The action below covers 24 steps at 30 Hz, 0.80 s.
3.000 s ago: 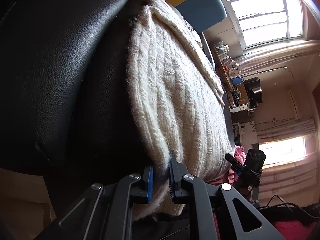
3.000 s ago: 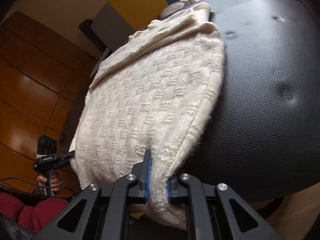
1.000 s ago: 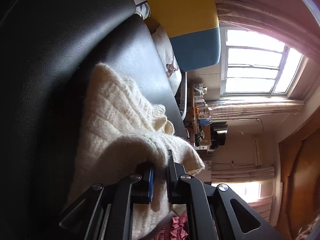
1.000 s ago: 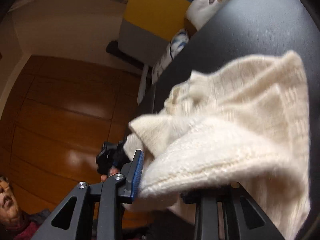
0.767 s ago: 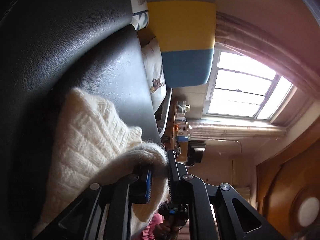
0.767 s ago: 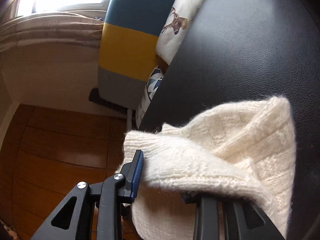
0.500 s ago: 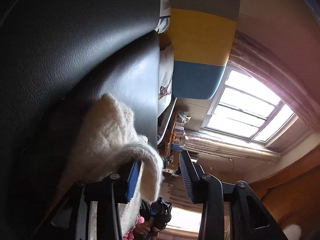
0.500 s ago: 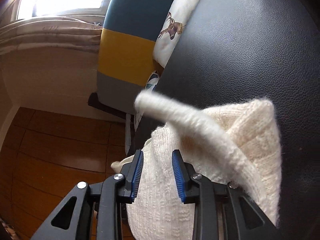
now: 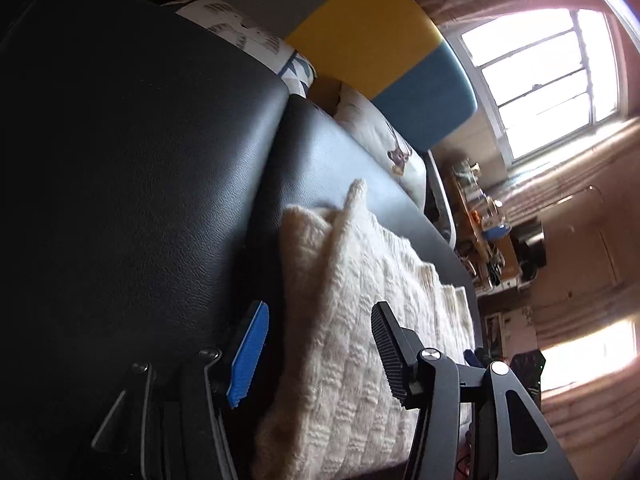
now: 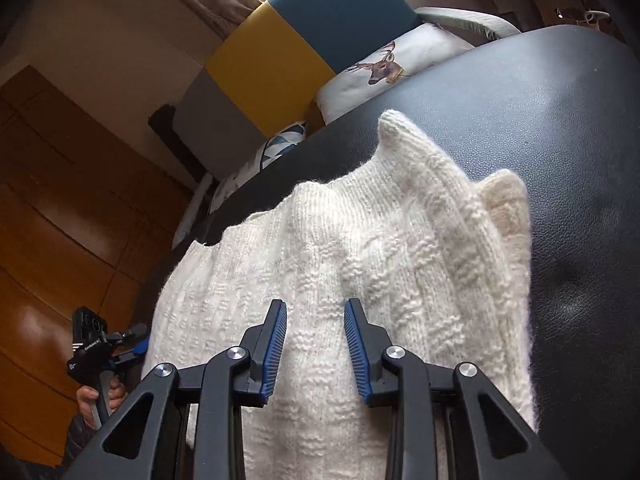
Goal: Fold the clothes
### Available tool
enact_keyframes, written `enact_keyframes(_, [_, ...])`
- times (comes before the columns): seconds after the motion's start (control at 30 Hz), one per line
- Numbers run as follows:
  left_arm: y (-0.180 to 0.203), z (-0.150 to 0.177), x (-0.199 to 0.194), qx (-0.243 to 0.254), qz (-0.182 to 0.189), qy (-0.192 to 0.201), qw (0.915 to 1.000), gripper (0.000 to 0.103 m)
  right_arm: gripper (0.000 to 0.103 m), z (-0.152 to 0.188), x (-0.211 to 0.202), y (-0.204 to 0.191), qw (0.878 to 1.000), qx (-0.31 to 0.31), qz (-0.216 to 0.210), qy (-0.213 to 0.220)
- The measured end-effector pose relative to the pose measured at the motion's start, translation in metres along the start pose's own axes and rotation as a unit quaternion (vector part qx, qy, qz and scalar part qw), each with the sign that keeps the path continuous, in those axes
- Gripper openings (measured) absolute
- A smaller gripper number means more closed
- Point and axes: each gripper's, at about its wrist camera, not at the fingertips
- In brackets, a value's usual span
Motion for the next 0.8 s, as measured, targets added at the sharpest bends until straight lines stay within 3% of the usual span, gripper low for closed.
enact_keyframes(0.1, [0.003, 0.009, 0.012, 0.019, -0.009, -0.028, 0.9994, 0.053, 0.030, 0.005, 0.000, 0.005, 1.000, 0.005, -0.006, 0.006])
enact_keyframes(0.17, [0.006, 0.014, 0.019, 0.022, -0.006, -0.046, 0.9987, 0.031, 0.029, 0.012, -0.002, 0.003, 1.000, -0.016, 0.002, -0.004])
enact_keyframes(0.2, [0.009, 0.017, 0.018, 0.025, 0.001, -0.046, 0.9986, 0.014, 0.029, 0.017, -0.004, 0.001, 0.999, -0.030, 0.005, -0.010])
enact_keyframes(0.27, [0.017, 0.024, 0.007, 0.022, 0.032, -0.035, 0.9986, 0.010, 0.026, 0.026, -0.009, -0.002, 0.998, -0.055, 0.009, -0.022])
enact_keyframes(0.33, [0.020, 0.032, -0.008, 0.007, 0.055, -0.030, 0.9980, 0.009, 0.023, 0.035, -0.015, 0.002, 0.998, -0.053, -0.001, -0.025])
enact_keyframes(0.43, [-0.004, 0.051, -0.014, -0.016, -0.008, -0.046, 0.9988, 0.009, 0.021, 0.043, -0.018, 0.001, 0.998, -0.049, 0.001, -0.029])
enact_keyframes(0.57, [-0.008, 0.060, -0.030, -0.031, -0.008, -0.019, 0.9993, 0.013, 0.022, 0.046, -0.021, -0.004, 0.998, -0.052, 0.018, -0.028])
enact_keyframes(0.67, [0.019, 0.052, -0.045, 0.019, -0.032, 0.023, 0.9990, 0.013, 0.024, 0.043, -0.025, -0.016, 0.997, -0.068, 0.040, -0.024])
enact_keyframes(0.8, [0.062, 0.045, -0.006, 0.110, -0.035, -0.018, 0.9931, 0.022, 0.030, 0.037, -0.030, -0.046, 0.988, -0.134, 0.082, -0.004])
Point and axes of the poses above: each gripper's, at about its wrist camera, not at the fingertips, and x roughly the way its jaws point, y to its right, z to its underside, and after that the axes turned 14 degrees about z, right-handed
